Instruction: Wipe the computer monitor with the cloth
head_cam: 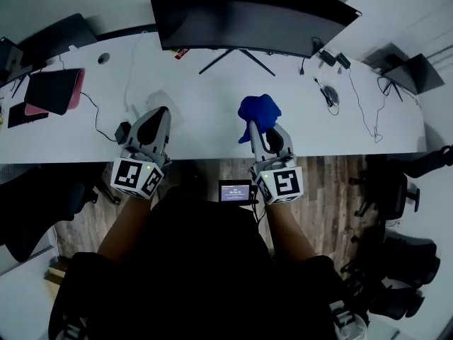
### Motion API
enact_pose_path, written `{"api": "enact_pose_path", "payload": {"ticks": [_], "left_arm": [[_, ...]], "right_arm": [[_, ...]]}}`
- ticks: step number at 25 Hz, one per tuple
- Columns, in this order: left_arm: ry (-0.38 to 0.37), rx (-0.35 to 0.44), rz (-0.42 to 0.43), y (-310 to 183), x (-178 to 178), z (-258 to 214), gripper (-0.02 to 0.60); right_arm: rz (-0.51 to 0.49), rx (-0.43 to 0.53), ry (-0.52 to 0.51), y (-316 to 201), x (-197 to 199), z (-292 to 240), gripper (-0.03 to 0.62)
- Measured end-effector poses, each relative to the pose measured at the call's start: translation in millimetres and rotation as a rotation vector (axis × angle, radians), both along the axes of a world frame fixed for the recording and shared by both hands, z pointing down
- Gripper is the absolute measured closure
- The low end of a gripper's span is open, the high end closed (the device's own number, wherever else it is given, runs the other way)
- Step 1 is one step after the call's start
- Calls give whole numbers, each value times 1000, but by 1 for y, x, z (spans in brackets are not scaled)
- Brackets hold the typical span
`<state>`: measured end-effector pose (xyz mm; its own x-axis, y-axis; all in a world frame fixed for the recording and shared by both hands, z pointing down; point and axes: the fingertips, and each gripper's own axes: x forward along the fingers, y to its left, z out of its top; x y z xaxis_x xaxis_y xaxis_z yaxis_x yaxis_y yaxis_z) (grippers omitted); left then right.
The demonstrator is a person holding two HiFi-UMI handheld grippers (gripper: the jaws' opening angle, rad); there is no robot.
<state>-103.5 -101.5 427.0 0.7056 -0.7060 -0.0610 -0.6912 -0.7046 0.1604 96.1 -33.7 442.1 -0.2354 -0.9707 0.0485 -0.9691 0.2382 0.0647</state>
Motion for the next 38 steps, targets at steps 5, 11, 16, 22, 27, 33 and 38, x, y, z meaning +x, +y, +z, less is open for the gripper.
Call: {"api": "enact_pose_path", "payload": {"ticks": [5, 11, 16, 22, 27, 33, 38], "left_arm": [[-20, -11, 23, 83, 19, 20, 586], [-40, -44, 25, 178, 18, 40, 588], [-56, -27, 54, 240, 5, 30, 588], [-79, -26, 78, 276, -20, 28, 586], [-68, -50, 85, 291, -53, 38, 586], [-62, -54, 93, 304, -113, 37, 586], [-62, -73, 102, 315, -166, 44, 587]], "right_arm": [[5, -52, -5, 80, 5, 25, 530], [44, -49, -44, 174, 15, 37, 530], [57, -48, -84, 234, 8, 39, 530], [57, -68, -92, 274, -21, 45, 530], [77, -82, -77, 291, -55, 47, 530], [135, -98, -73, 317, -113, 45, 530], [146, -111, -74, 336, -168, 54, 530]]}}
